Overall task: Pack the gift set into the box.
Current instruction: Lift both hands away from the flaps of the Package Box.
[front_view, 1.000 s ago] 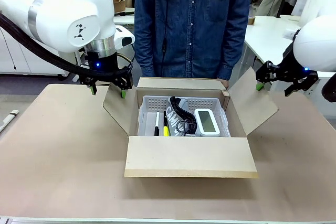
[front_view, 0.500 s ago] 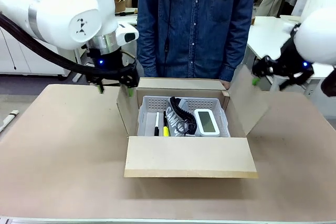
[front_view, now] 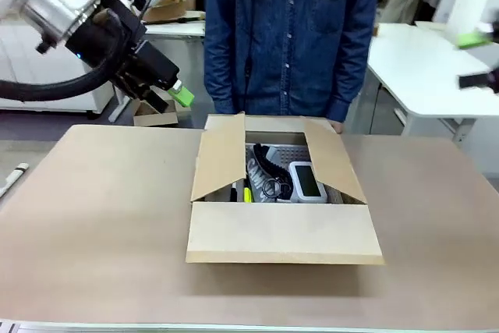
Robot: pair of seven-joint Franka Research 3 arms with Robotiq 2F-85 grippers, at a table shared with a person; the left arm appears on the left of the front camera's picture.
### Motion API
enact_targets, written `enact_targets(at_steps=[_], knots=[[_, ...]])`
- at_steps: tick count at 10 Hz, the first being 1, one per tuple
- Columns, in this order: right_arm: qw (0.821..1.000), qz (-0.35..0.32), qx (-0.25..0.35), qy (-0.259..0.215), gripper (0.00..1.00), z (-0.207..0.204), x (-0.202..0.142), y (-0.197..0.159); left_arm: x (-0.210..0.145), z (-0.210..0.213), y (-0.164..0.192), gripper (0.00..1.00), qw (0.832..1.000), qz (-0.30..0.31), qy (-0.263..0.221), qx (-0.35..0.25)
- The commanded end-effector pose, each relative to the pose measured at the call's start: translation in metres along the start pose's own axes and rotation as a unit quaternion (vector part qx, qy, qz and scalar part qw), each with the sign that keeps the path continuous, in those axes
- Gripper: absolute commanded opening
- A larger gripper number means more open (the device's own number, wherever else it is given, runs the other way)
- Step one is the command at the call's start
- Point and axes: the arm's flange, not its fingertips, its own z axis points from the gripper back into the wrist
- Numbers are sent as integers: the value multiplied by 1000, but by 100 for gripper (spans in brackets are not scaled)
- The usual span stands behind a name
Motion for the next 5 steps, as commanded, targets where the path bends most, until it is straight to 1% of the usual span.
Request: enact_targets(at_steps=[1, 5], knots=[[996, 44, -78, 0, 100, -19, 6, 21, 17, -17, -31, 100, 997, 25, 26, 74], [996, 44, -78, 0, 100, -19, 6, 21, 17, -17, -31, 100, 997, 25, 26, 74]])
